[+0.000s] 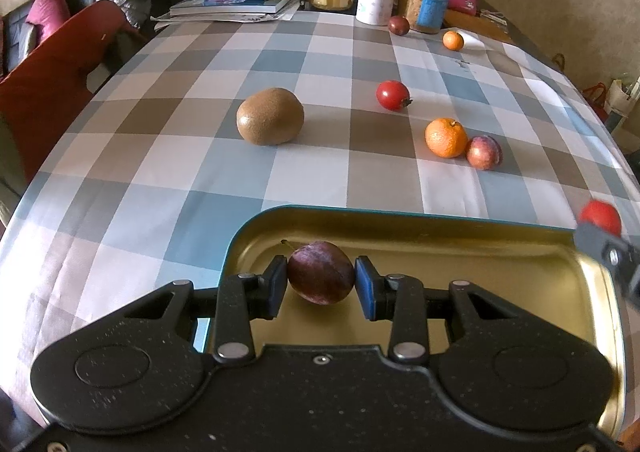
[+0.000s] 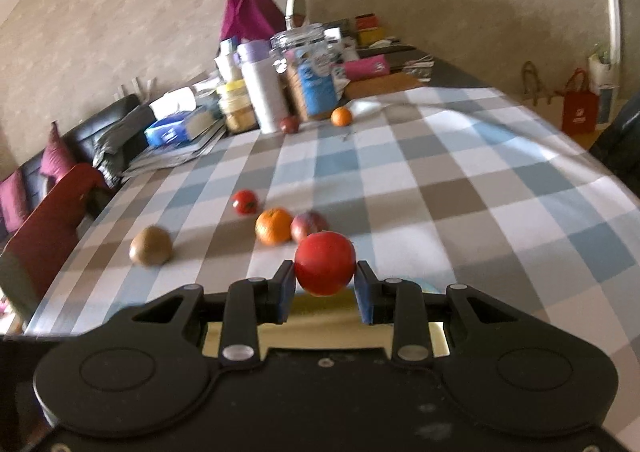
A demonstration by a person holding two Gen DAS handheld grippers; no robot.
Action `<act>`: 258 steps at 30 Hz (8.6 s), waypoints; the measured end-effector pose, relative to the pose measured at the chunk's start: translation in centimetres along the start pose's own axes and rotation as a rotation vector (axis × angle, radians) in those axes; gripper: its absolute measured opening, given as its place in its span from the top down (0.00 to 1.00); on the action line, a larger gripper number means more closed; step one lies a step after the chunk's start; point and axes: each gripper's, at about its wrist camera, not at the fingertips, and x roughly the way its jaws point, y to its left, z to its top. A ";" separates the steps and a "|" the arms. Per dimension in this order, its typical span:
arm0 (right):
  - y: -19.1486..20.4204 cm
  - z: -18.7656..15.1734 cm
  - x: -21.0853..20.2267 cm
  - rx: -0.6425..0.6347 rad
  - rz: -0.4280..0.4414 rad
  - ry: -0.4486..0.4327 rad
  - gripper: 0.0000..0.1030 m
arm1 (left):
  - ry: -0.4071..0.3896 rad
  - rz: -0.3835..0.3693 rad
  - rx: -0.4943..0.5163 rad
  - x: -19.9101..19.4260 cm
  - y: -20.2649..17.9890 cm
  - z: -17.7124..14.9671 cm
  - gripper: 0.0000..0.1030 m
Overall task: Organize fruits
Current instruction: 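Carry the plum over the gold tray with the left tool while the right carries the tomato, then open the left tool to drop the plum into the tray while the right releases the tomato, then move the left tool to a brown kiwi while the right tool approaches a mandarin orange, then close the left tool on the kiwi while the right tool closes on the orange, then lift the kiwi with the left tool while the right lifts the orange toward the tray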
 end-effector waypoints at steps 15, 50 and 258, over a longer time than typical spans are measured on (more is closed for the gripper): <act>1.6 -2.6 -0.7 -0.063 0.013 0.155 0.69 | -0.049 0.039 0.028 -0.4 -0.1 -1.1 0.55; 2.3 -3.1 -1.3 -0.100 0.002 0.060 0.66 | -0.223 0.069 0.132 -2.6 -1.6 -2.0 0.42; 5.2 4.1 15.1 -0.085 -0.063 0.006 0.61 | -0.331 0.060 -0.136 6.7 2.2 6.0 0.39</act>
